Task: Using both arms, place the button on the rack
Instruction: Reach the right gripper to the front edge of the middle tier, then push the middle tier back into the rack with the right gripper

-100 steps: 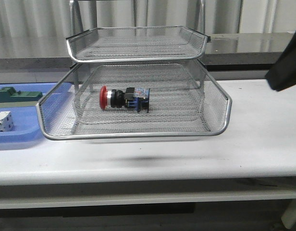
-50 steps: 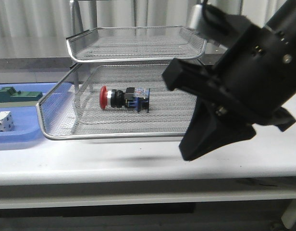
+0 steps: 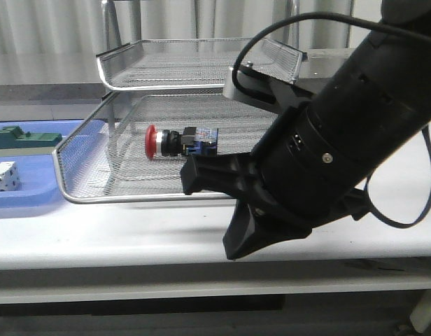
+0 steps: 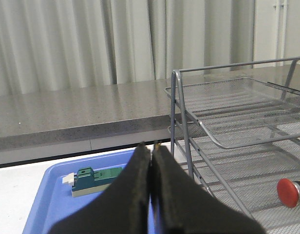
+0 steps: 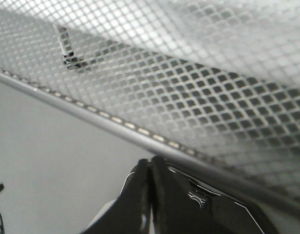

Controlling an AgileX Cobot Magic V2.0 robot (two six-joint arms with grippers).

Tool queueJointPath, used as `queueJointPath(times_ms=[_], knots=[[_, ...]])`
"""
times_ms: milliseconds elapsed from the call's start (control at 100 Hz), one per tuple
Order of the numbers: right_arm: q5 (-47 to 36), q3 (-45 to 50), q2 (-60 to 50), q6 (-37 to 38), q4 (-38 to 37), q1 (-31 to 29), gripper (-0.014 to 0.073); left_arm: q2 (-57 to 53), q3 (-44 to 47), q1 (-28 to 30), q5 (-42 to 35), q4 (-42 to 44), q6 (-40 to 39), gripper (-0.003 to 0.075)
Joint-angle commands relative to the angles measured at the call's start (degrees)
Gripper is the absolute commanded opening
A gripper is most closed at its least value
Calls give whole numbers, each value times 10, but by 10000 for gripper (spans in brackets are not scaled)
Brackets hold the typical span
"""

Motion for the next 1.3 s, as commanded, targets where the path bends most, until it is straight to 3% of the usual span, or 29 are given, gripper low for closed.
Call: queueJointPath(times_ms=[0, 470, 1290], knots=[[-40, -17, -18, -6, 7, 1, -66, 4, -17, 0, -47, -4, -6, -21], [-180, -19, -11, -42, 2, -3, -66, 4, -17, 0, -47, -4, -6, -21], [-87, -243, 130, -83, -24, -77, -66, 4, -17, 0, -47, -4, -6, -21]])
